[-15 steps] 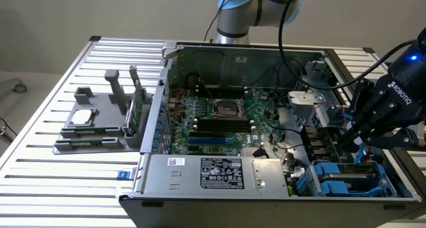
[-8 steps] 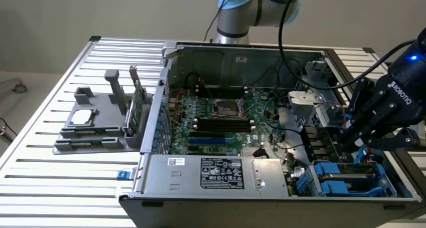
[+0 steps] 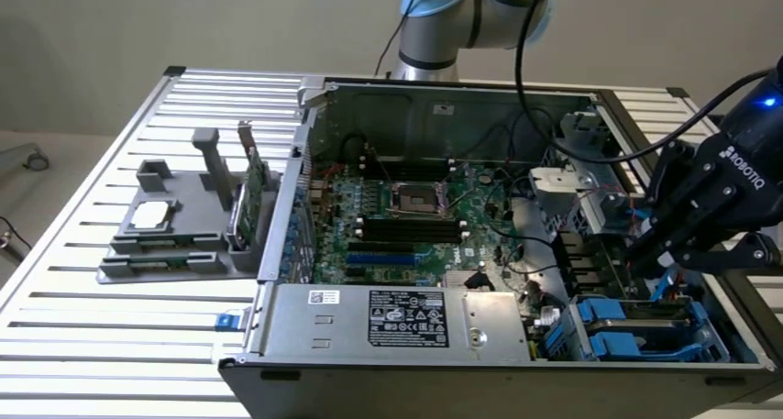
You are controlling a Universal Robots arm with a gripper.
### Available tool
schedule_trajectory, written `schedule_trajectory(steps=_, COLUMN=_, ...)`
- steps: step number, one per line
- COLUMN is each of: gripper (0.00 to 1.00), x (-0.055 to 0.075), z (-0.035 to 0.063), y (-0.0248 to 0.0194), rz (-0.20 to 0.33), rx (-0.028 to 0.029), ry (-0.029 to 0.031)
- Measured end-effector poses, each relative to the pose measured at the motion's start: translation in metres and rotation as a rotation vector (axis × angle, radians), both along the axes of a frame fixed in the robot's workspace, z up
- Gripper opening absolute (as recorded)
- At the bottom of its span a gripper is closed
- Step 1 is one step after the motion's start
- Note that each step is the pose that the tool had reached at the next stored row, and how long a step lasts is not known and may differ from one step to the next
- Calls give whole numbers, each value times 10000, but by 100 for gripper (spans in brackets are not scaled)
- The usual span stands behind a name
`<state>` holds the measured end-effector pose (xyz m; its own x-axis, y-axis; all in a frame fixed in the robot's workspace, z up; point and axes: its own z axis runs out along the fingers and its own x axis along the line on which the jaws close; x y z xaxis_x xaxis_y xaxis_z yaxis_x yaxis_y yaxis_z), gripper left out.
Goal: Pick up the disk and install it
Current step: 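Insert the second disk wire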
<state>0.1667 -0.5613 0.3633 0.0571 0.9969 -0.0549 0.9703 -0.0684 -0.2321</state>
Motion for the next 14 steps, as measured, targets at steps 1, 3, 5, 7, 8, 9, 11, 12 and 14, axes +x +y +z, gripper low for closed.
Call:
schedule_trajectory(steps=1, gripper=24, x=0, z=8, y=0, rz=0, rx=-1, ry=0)
schedule_trajectory(steps=3, gripper=24, x=1, z=18, y=0, rz=1, rx=2, ry=0)
schedule_trajectory(steps=5, gripper=24, x=3, z=24, y=-2, rz=0, rx=-1, ry=0)
schedule_trajectory(steps=7, gripper=24, x=6, z=24, y=-8, rz=1, rx=0, ry=0)
schedule_trajectory(steps=8, gripper=24, x=7, z=24, y=-13, rz=1, rx=0, ry=0)
schedule_trajectory(steps=9, gripper=24, x=7, z=24, y=-19, rz=1, rx=0, ry=0)
schedule_trajectory(steps=11, gripper=24, x=8, z=23, y=-31, rz=2, rx=6, ry=-3)
schedule_trajectory(steps=12, gripper=24, x=8, z=22, y=-38, rz=2, rx=12, ry=-6)
schedule_trajectory(steps=14, gripper=24, x=8, z=22, y=-44, rz=1, rx=17, ry=-10)
